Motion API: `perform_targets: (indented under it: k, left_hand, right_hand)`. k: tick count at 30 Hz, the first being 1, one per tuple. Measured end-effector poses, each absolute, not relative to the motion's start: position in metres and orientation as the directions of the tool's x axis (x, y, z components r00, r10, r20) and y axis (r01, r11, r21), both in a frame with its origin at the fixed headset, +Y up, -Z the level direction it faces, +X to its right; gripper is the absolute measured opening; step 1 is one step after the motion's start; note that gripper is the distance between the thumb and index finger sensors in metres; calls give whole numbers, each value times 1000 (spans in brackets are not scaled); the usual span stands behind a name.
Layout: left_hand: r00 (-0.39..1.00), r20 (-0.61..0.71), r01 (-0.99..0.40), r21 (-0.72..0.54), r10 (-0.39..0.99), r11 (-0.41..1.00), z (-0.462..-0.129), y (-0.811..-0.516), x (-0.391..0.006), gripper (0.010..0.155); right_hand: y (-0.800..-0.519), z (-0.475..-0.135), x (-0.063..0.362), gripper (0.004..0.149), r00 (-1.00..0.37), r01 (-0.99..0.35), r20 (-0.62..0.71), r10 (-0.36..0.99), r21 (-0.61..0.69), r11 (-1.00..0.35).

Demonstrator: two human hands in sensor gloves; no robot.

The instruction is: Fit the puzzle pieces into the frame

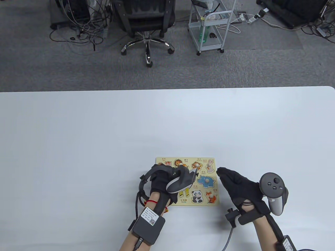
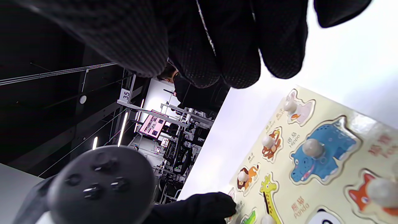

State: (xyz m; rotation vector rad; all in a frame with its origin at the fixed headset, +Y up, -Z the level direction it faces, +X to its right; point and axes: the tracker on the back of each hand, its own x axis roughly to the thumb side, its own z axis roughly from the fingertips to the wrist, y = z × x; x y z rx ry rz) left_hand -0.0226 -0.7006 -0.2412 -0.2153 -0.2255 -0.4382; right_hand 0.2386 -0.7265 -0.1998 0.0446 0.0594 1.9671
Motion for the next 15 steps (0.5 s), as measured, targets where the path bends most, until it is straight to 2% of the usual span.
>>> perform_targets:
  k: [3, 7, 11, 15]
  left_hand:
    - [925, 229, 341, -138, -305, 930, -231, -683, -35, 59]
    - [982, 186, 55, -111, -34, 992, -205, -662, -63, 58]
    - [969, 166, -171, -84, 183, 982, -185, -660, -85, 62]
    - [910, 164, -384, -19, 382, 923, -182, -667, -99, 65]
  right_hand:
    - [-726, -200, 238, 53, -379, -922, 12, 925, 75, -379]
    - [-725, -199, 237, 52, -393, -915, 38, 919, 85, -395]
    - [-727, -200, 234, 52, -402, -910, 52, 914, 87, -405]
    - [-734, -202, 227, 53, -415, -901, 66, 907, 105, -420]
